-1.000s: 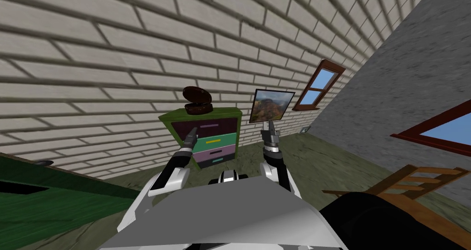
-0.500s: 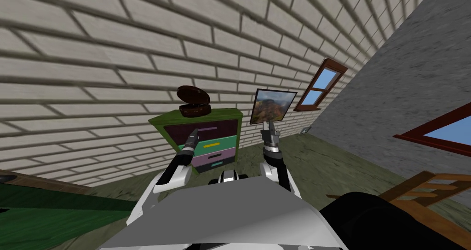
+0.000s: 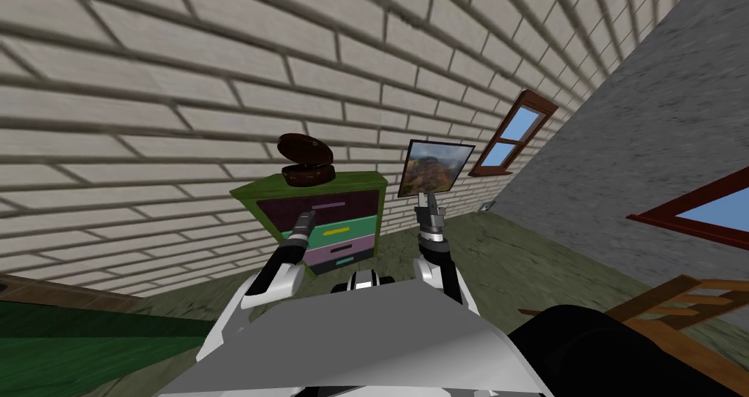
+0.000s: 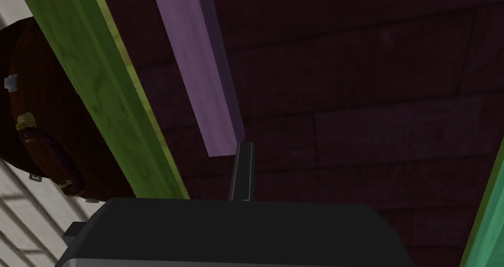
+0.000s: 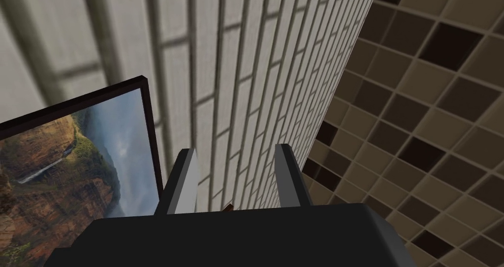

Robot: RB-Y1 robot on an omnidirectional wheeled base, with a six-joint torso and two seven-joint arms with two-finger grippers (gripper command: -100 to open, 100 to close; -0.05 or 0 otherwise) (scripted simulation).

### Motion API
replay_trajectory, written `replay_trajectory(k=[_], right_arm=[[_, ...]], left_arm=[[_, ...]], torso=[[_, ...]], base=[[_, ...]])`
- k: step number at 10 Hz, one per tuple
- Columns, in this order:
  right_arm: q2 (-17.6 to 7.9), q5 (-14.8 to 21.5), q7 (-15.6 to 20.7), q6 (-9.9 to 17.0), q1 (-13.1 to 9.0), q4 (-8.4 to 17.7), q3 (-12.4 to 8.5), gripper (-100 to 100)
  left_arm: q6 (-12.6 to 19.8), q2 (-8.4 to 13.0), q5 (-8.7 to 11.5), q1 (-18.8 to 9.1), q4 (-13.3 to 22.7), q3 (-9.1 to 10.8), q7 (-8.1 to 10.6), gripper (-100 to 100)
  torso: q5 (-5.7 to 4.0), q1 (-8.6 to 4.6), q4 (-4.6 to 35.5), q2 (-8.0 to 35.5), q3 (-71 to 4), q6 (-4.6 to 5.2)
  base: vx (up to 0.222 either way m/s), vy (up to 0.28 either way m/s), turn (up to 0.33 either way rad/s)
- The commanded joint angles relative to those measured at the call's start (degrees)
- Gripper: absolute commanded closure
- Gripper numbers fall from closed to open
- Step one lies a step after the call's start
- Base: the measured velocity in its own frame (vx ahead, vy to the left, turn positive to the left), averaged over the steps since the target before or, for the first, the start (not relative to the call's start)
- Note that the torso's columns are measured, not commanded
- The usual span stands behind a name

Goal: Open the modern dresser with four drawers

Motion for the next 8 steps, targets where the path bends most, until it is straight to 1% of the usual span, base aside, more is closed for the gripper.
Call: replay_trajectory(k=[1, 2, 3, 4, 6, 8], right_arm=[[0.0, 0.0, 0.0, 0.0, 0.0, 0.0, 0.0, 0], [0.0, 0.0, 0.0, 0.0, 0.0, 0.0, 0.0, 0], [0.0, 0.0, 0.0, 0.0, 0.0, 0.0, 0.0, 0], [0.0, 0.0, 0.0, 0.0, 0.0, 0.0, 0.0, 0], [0.0, 0.0, 0.0, 0.0, 0.0, 0.0, 0.0, 0], [0.0, 0.0, 0.0, 0.0, 0.0, 0.0, 0.0, 0]], left_arm=[[0.4, 0.2, 0.1, 0.9, -1.3, -0.39, 0.00, 100], [0.5, 0.2, 0.1, 1.3, -1.8, -0.55, 0.00, 100], [0.3, 0.2, 0.1, 1.1, -1.4, -0.44, 0.01, 100], [0.7, 2.0, 0.1, 1.2, -1.9, -0.41, -0.01, -100], [2.0, 2.1, 0.1, 1.2, -2.7, -0.18, -0.05, -100], [3.2, 2.0, 0.0, 1.2, -3.3, 0.05, -0.07, -100]], torso=[[0.01, 0.07, 0.0, 0.0, 0.1, 0.01], [0.00, 0.02, 0.0, -0.2, -0.1, 0.01], [0.02, 0.13, -0.1, -0.3, -0.2, 0.00], [0.06, 0.23, -0.2, -0.8, -0.4, 0.00], [0.05, 0.19, -0.3, -1.1, -0.7, 0.00], [0.04, 0.15, -0.2, -0.7, -0.4, 0.00]], base=[[-0.184, -0.054, 0.005], [-0.200, -0.041, 0.015], [-0.097, -0.011, 0.002], [0.007, -0.007, -0.009], [0.131, 0.011, -0.017], [0.186, 0.017, -0.016]])
